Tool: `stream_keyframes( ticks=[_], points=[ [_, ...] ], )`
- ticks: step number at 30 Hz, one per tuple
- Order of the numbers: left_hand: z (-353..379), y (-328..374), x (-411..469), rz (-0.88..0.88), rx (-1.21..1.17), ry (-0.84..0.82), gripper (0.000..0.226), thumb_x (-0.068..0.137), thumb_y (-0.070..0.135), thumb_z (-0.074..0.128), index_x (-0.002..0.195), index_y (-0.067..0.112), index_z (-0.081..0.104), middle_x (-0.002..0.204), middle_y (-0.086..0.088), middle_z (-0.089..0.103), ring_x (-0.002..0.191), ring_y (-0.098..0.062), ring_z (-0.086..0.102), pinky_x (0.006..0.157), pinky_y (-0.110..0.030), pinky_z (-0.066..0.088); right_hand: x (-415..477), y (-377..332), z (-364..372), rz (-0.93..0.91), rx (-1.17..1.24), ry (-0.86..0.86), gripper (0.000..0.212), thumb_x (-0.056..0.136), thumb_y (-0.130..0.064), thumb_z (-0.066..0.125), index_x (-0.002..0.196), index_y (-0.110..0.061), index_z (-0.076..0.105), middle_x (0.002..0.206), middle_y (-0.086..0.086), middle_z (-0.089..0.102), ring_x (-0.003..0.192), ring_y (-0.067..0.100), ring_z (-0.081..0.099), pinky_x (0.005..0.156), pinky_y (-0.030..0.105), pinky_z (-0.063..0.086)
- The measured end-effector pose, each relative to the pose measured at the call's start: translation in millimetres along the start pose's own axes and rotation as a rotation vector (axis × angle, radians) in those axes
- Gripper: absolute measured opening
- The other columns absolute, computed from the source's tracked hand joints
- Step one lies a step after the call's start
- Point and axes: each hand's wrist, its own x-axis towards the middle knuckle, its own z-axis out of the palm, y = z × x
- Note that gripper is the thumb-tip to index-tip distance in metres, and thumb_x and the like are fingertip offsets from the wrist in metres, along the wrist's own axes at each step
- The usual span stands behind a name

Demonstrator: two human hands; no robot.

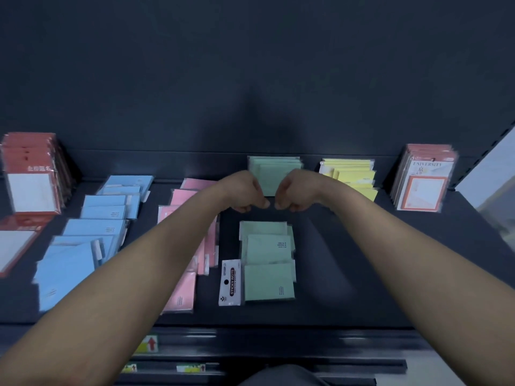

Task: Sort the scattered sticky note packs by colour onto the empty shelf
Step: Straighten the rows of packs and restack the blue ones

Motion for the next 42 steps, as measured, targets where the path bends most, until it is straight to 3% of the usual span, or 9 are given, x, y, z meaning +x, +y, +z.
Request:
stream_keyframes(
  ticks=[2, 5, 10, 14, 22, 26, 31, 37, 42],
  points=[
    [0.7, 0.3, -9.0, -0.014, 0.072, -0.061, 0.018, 0.081, 0.021, 0.073, 0.079, 0.01, 0.059, 0.077, -0.004, 0.057, 0.071, -0.015, 0.054, 0.069, -0.025, 0.051, -5.4, 0.7, 6.2, 0.022, -0.096, -0.146, 0.029, 0.081, -0.017, 0.071, 0.106, -0.003, 0.067, 0.087, 0.012, 0.064, 0.079, 0.021, 0.061, 0.077, 0.031, 0.054],
    [2.3, 0.7, -27.3, -0.008, 0.167, -0.128, 0.024, 0.077, 0.025, 0.076, 0.084, 0.011, 0.059, 0.079, -0.001, 0.057, 0.073, -0.013, 0.052, 0.064, -0.021, 0.047, -9.5, 5.3, 17.2, 0.037, -0.159, -0.224, 0.043, 0.083, -0.02, 0.072, 0.121, -0.004, 0.061, 0.116, 0.014, 0.064, 0.103, 0.025, 0.064, 0.089, 0.031, 0.054],
    [15.3, -5.5, -51.6, -0.009, 0.589, -0.331, 0.071, 0.067, 0.042, 0.081, 0.123, 0.022, 0.043, 0.123, 0.003, 0.046, 0.11, -0.019, 0.048, 0.097, -0.035, 0.042, -15.4, 8.6, 25.3, -0.005, -0.182, -0.178, 0.035, 0.084, -0.02, 0.071, 0.116, -0.008, 0.063, 0.118, 0.007, 0.063, 0.104, 0.022, 0.061, 0.088, 0.029, 0.054],
    [35.1, -17.6, -55.3, 0.026, 0.648, -0.273, 0.093, 0.058, 0.037, 0.087, 0.13, 0.02, 0.029, 0.126, 0.0, 0.032, 0.115, -0.023, 0.042, 0.099, -0.042, 0.042, -19.1, 9.5, 28.9, 0.0, -0.21, -0.152, 0.034, 0.086, -0.022, 0.069, 0.114, -0.004, 0.063, 0.116, 0.009, 0.062, 0.102, 0.021, 0.06, 0.082, 0.027, 0.055],
    [36.7, -23.6, -58.5, 0.085, 0.495, -0.153, 0.075, 0.062, 0.023, 0.086, 0.119, 0.016, 0.039, 0.112, 0.003, 0.036, 0.097, -0.019, 0.048, 0.081, -0.031, 0.045, -28.7, 8.4, 24.6, 0.014, -0.146, -0.242, 0.019, 0.081, -0.015, 0.074, 0.076, -0.01, 0.056, 0.058, -0.003, 0.052, 0.044, 0.005, 0.049, 0.038, 0.011, 0.038],
    [31.9, -23.2, -56.4, 0.1, 0.453, -0.074, 0.062, 0.065, 0.021, 0.084, 0.114, 0.014, 0.047, 0.109, 0.001, 0.041, 0.092, -0.018, 0.048, 0.076, -0.028, 0.042, -27.7, 4.8, 21.0, -0.032, -0.142, -0.206, 0.021, 0.081, -0.015, 0.074, 0.087, -0.01, 0.054, 0.072, 0.004, 0.053, 0.06, 0.013, 0.048, 0.047, 0.018, 0.042],
    [29.4, -25.4, -50.5, 0.117, 0.26, 0.087, 0.064, 0.068, 0.017, 0.082, 0.115, 0.013, 0.041, 0.115, -0.004, 0.037, 0.096, -0.02, 0.045, 0.081, -0.031, 0.044, -24.6, 4.3, 8.2, -0.036, -0.02, -0.097, 0.031, 0.086, -0.009, 0.067, 0.113, 0.001, 0.055, 0.104, 0.015, 0.058, 0.101, 0.03, 0.062, 0.086, 0.036, 0.055],
    [35.7, -34.3, -47.8, 0.054, 0.128, 0.059, 0.071, 0.068, 0.013, 0.082, 0.115, 0.015, 0.029, 0.109, -0.007, 0.047, 0.097, -0.023, 0.051, 0.08, -0.035, 0.046, -19.2, 13.8, -1.7, -0.057, 0.072, 0.077, 0.037, 0.087, -0.009, 0.063, 0.123, -0.008, 0.052, 0.103, 0.009, 0.055, 0.084, 0.022, 0.051, 0.072, 0.031, 0.044],
    [30.4, -35.5, -42.7, 0.009, 0.155, -0.048, 0.057, 0.071, 0.016, 0.081, 0.114, 0.011, 0.044, 0.107, -0.007, 0.061, 0.096, -0.024, 0.06, 0.081, -0.037, 0.05, -17.2, 12.5, -13.7, -0.12, 0.243, 0.409, 0.035, 0.09, -0.006, 0.055, 0.125, -0.005, 0.053, 0.106, 0.007, 0.057, 0.079, 0.017, 0.052, 0.061, 0.024, 0.04]
  ],
)
